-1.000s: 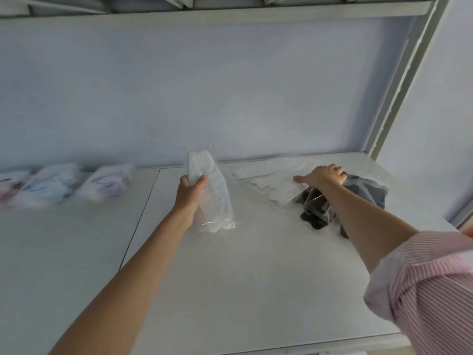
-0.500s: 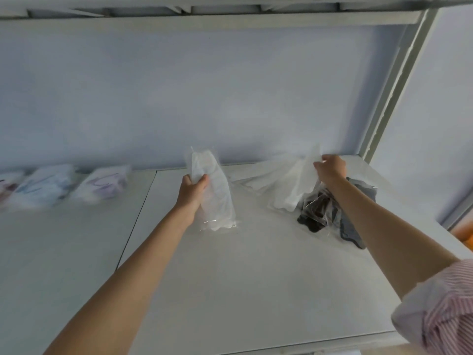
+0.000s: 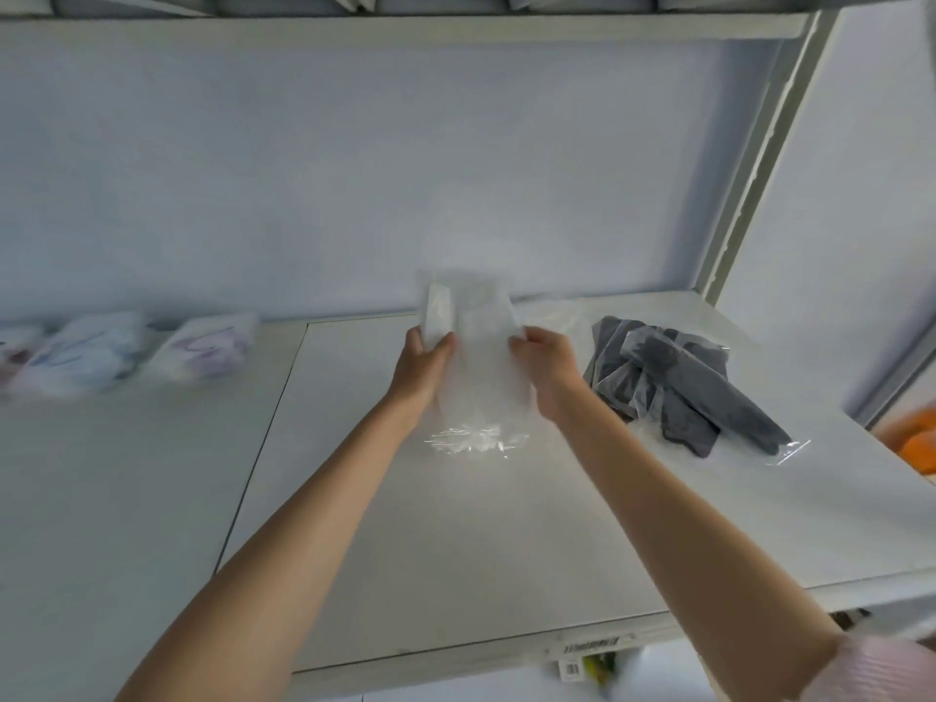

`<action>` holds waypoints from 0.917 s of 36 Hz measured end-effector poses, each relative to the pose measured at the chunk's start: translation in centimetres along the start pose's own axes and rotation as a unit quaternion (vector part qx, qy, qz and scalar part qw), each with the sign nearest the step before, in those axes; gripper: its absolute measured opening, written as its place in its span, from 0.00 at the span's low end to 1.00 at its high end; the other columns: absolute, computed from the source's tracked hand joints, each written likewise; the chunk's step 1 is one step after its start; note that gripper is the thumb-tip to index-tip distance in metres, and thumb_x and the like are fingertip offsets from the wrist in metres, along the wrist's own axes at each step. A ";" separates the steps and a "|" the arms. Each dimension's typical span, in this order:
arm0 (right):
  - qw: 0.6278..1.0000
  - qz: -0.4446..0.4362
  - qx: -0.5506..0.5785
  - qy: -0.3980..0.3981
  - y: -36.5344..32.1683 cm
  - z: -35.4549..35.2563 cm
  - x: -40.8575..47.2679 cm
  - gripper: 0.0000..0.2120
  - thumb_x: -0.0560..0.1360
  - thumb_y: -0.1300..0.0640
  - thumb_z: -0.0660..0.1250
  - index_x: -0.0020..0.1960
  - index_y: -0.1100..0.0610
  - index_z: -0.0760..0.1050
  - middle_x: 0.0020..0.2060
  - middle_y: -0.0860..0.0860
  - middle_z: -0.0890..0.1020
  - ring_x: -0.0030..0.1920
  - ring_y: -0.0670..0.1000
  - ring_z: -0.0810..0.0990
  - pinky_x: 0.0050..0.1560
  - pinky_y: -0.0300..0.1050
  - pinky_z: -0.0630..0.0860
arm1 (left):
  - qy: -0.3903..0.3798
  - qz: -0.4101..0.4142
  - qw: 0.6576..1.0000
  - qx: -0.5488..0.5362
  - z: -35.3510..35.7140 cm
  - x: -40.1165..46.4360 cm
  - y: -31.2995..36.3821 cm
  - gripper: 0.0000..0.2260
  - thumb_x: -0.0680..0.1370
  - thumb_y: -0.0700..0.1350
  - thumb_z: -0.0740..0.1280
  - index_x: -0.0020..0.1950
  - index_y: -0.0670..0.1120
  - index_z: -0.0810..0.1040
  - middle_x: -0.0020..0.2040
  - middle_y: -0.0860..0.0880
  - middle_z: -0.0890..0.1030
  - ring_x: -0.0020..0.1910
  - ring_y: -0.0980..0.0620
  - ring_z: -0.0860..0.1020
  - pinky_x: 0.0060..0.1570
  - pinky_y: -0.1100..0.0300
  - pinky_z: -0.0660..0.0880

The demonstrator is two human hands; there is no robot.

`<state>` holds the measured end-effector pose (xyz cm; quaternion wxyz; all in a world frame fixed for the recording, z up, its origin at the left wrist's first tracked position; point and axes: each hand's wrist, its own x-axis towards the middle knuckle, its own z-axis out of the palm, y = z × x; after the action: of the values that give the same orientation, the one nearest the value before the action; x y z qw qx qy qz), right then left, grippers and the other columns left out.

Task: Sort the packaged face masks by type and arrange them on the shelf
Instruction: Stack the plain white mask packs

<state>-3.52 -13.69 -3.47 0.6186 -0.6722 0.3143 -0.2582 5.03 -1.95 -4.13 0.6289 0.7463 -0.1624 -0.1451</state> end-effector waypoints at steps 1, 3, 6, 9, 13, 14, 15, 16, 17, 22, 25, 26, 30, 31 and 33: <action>1.000 0.019 0.003 0.008 0.6 0.7 -0.1 0.10 0.76 0.66 0.59 0.44 0.58 0.78 0.34 0.51 0.76 0.37 0.51 0.73 0.37 0.40 0.69 | 0.003 0.002 1.000 0.009 0.1 -0.1 -0.1 0.16 0.80 0.50 0.63 0.64 0.45 0.68 0.53 0.46 0.77 0.46 0.49 0.78 0.40 0.58 0.74; 0.999 0.034 0.003 0.021 1.0 1.7 -0.5 0.09 0.77 0.64 0.58 0.44 0.57 0.76 0.31 0.49 0.74 0.34 0.51 0.71 0.31 0.40 0.66 | 0.008 0.006 1.000 0.018 0.1 -0.2 -0.4 0.18 0.81 0.53 0.61 0.67 0.46 0.67 0.57 0.45 0.77 0.51 0.46 0.77 0.45 0.57 0.73; 0.998 0.045 0.011 0.030 0.9 2.6 -0.8 0.10 0.77 0.63 0.59 0.41 0.58 0.76 0.31 0.50 0.74 0.32 0.50 0.71 0.31 0.40 0.68 | -0.003 -0.002 1.000 0.025 0.1 -0.1 -0.5 0.22 0.82 0.58 0.55 0.70 0.46 0.64 0.58 0.48 0.74 0.57 0.46 0.75 0.55 0.54 0.73; 0.997 0.050 0.048 0.015 1.0 3.2 -0.7 0.10 0.76 0.63 0.61 0.49 0.60 0.81 0.36 0.51 0.81 0.37 0.52 0.78 0.39 0.43 0.76 | -0.016 0.001 1.000 0.002 0.1 -0.1 -0.8 0.22 0.80 0.58 0.60 0.69 0.47 0.66 0.56 0.49 0.75 0.55 0.47 0.76 0.53 0.55 0.73; 0.996 0.063 0.047 -0.034 1.1 2.6 0.5 0.11 0.76 0.56 0.67 0.55 0.60 0.80 0.49 0.54 0.83 0.46 0.52 0.81 0.44 0.41 0.75 | -0.007 0.009 0.999 -0.039 0.0 0.4 -1.4 0.20 0.78 0.51 0.68 0.65 0.45 0.68 0.53 0.49 0.78 0.49 0.51 0.79 0.44 0.59 0.76; 0.998 0.054 0.017 -0.029 1.0 2.0 1.3 0.15 0.76 0.53 0.68 0.59 0.60 0.78 0.55 0.55 0.82 0.53 0.53 0.80 0.50 0.42 0.74 | 0.001 0.011 0.999 -0.045 -0.1 0.5 -1.4 0.18 0.78 0.50 0.68 0.64 0.45 0.69 0.51 0.50 0.78 0.46 0.54 0.79 0.41 0.61 0.76; 0.998 0.031 -0.052 -0.007 0.9 1.0 2.2 0.19 0.76 0.49 0.67 0.63 0.60 0.77 0.59 0.56 0.80 0.59 0.54 0.77 0.56 0.43 0.72 | 0.009 0.014 0.999 -0.051 -0.3 0.7 -1.4 0.16 0.78 0.50 0.67 0.62 0.46 0.69 0.49 0.51 0.78 0.44 0.56 0.78 0.39 0.63 0.75; 0.987 0.000 -0.155 0.030 0.7 -0.1 3.0 0.22 0.77 0.47 0.65 0.66 0.59 0.74 0.62 0.57 0.77 0.63 0.56 0.74 0.61 0.46 0.70 | 0.017 0.016 0.998 -0.058 -0.5 1.0 -1.5 0.15 0.79 0.49 0.67 0.61 0.46 0.69 0.49 0.51 0.77 0.43 0.56 0.78 0.38 0.64 0.74; 0.958 -0.033 -0.273 0.075 0.6 -1.5 3.9 0.24 0.78 0.45 0.62 0.67 0.59 0.73 0.64 0.58 0.75 0.65 0.58 0.72 0.64 0.49 0.69 | 0.025 0.017 0.998 -0.064 -0.8 1.3 -1.5 0.13 0.79 0.49 0.67 0.60 0.47 0.70 0.48 0.51 0.78 0.43 0.56 0.78 0.39 0.64 0.74; 0.781 0.018 -0.616 0.103 1.3 -7.5 7.4 0.33 0.77 0.35 0.55 0.65 0.62 0.70 0.66 0.61 0.68 0.66 0.61 0.65 0.65 0.55 0.64 | 0.046 0.019 0.995 -0.083 -2.2 2.3 -1.5 0.12 0.78 0.49 0.67 0.59 0.47 0.70 0.49 0.51 0.78 0.46 0.53 0.78 0.44 0.62 0.75; 0.771 0.060 -0.632 0.047 2.2 -8.3 8.8 0.45 0.69 0.28 0.60 0.72 0.60 0.62 0.70 0.61 0.65 0.69 0.62 0.63 0.67 0.55 0.63 | 0.049 0.019 0.995 -0.088 -2.8 2.5 -1.7 0.13 0.78 0.49 0.68 0.59 0.48 0.70 0.50 0.51 0.79 0.47 0.53 0.79 0.45 0.61 0.76; 0.777 0.068 -0.625 0.042 2.4 -8.3 9.1 0.48 0.67 0.27 0.62 0.73 0.60 0.60 0.70 0.61 0.64 0.70 0.62 0.62 0.68 0.55 0.62 | 0.049 0.018 0.995 -0.083 -2.9 2.6 -1.8 0.13 0.78 0.49 0.67 0.59 0.48 0.70 0.50 0.50 0.79 0.47 0.52 0.79 0.46 0.60 0.76; 0.778 0.094 -0.620 0.030 1.6 -7.8 9.7 0.49 0.66 0.30 0.67 0.74 0.60 0.59 0.71 0.62 0.62 0.71 0.63 0.60 0.68 0.55 0.63 | 0.054 0.008 0.995 -0.083 -3.3 2.9 -1.8 0.13 0.78 0.50 0.68 0.59 0.46 0.71 0.52 0.47 0.79 0.50 0.48 0.79 0.51 0.54 0.76; 0.782 0.103 -0.614 0.025 1.3 -7.7 9.8 0.48 0.66 0.32 0.69 0.74 0.59 0.58 0.71 0.62 0.62 0.71 0.63 0.60 0.67 0.56 0.63 | 0.056 0.006 0.995 -0.084 -3.4 3.0 -1.8 0.14 0.78 0.50 0.68 0.59 0.46 0.71 0.53 0.46 0.79 0.51 0.47 0.79 0.53 0.52 0.76; 0.795 0.126 -0.594 0.009 1.3 -7.9 10.4 0.47 0.67 0.34 0.71 0.75 0.58 0.57 0.72 0.62 0.61 0.71 0.63 0.60 0.67 0.56 0.63 | 0.056 0.007 0.995 -0.085 -3.5 2.9 -1.8 0.14 0.78 0.50 0.68 0.59 0.46 0.71 0.54 0.45 0.79 0.52 0.46 0.79 0.54 0.50 0.76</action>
<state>-2.50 -26.80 -4.35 0.1218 -0.8594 0.4937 0.0531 9.26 0.18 -5.36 0.6995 0.6957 -0.1189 -0.1124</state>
